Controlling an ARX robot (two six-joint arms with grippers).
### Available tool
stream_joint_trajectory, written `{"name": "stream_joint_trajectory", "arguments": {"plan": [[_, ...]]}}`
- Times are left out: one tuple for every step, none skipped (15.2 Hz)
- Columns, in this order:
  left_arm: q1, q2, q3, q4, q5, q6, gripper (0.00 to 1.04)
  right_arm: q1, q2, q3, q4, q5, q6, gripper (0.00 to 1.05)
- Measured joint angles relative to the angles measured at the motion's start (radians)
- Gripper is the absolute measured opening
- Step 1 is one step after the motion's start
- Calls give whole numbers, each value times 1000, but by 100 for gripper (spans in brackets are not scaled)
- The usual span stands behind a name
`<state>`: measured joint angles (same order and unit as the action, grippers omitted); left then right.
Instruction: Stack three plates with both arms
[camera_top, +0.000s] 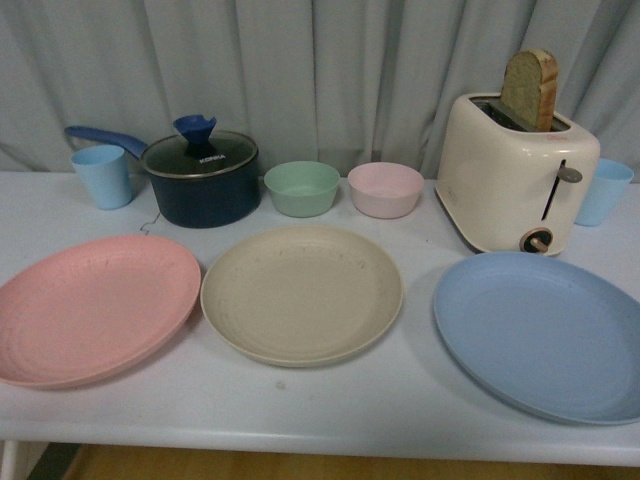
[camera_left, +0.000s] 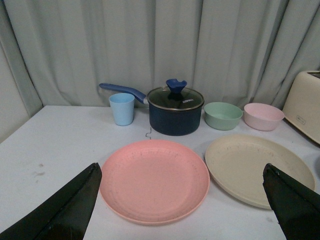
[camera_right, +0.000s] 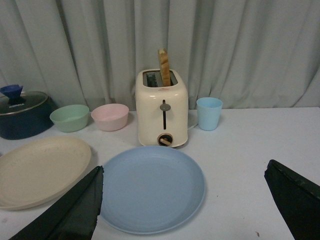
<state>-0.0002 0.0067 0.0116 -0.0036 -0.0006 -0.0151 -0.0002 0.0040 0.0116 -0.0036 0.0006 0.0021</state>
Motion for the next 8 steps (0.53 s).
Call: {"name": "stream_joint_trajectory", "arguments": {"plan": [[0, 0, 0, 0, 0, 0, 98, 0, 0, 0, 0, 0, 0, 98], [0, 0, 0, 0, 0, 0, 98, 0, 0, 0, 0, 0, 0, 98], [0, 0, 0, 0, 0, 0, 98, 0, 0, 0, 0, 0, 0, 98], [0, 0, 0, 0, 0, 0, 98, 0, 0, 0, 0, 0, 0, 98], [0, 0, 0, 0, 0, 0, 98, 0, 0, 0, 0, 0, 0, 98], [0, 0, 0, 0, 0, 0, 98, 0, 0, 0, 0, 0, 0, 98], [0, 0, 0, 0, 0, 0, 98, 0, 0, 0, 0, 0, 0, 98], [0, 0, 0, 0, 0, 0, 98, 0, 0, 0, 0, 0, 0, 98]]}}
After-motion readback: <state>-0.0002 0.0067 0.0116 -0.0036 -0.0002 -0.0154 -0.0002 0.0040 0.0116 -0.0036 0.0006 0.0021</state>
